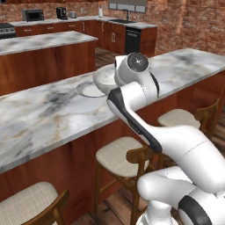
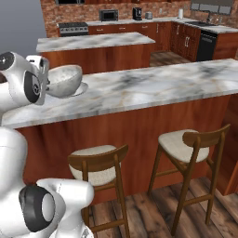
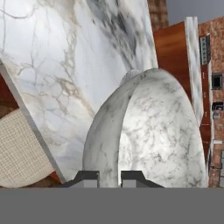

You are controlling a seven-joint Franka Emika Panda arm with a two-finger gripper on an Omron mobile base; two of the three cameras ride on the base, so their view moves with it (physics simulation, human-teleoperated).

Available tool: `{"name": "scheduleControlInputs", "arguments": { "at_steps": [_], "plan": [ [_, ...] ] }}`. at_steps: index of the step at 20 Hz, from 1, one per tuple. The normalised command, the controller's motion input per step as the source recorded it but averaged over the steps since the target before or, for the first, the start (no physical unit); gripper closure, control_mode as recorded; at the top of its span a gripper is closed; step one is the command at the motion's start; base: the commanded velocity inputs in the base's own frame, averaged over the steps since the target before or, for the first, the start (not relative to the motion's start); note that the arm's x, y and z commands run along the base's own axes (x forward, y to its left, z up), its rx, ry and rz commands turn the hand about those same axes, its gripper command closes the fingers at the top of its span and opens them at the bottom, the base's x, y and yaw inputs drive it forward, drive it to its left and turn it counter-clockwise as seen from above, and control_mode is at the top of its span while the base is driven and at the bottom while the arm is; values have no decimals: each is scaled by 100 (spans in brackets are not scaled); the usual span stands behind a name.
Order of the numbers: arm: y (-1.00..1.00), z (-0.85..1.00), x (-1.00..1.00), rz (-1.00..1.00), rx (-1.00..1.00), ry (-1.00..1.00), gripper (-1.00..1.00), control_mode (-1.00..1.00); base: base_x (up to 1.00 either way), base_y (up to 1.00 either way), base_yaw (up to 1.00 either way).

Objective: Move the bowls from the cabinet to the plates on the dining table.

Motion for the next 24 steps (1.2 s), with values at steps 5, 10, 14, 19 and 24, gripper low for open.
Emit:
{"name": "scheduleControlInputs", "arguments": {
  "at_steps": [5,10,14,19,24],
  "plan": [
    [0,0,59,7,0,0,100,-100,0,0,0],
    [0,0,60,6,0,0,100,-100,0,0,0],
    [0,0,61,6,0,0,100,-100,0,0,0],
    [0,0,60,5,2,1,100,-100,0,0,0],
    [7,-6,49,6,4,4,100,-100,0,0,0]
  ]
}}
